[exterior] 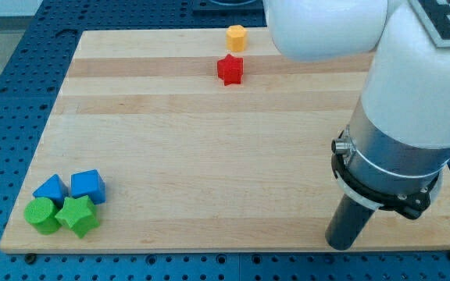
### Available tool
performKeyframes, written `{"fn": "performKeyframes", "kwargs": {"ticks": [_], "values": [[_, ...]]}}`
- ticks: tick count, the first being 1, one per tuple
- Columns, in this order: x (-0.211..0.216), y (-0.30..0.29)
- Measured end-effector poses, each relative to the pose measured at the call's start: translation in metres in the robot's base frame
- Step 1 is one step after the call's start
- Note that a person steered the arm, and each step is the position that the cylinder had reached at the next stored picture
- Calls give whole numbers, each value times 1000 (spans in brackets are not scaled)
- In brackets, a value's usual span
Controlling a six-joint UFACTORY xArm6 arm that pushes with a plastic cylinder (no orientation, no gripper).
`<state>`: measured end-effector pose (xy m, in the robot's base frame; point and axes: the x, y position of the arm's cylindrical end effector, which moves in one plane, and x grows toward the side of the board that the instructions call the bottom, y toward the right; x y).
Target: Move your arm at the yellow heart
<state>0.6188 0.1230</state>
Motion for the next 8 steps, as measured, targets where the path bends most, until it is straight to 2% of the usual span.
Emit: {"fn": "performKeyframes", "kwargs": {"ticks": [1,2,5,8], "values": [[-33,-1],[-45,2],[-74,62],[-85,66]]}}
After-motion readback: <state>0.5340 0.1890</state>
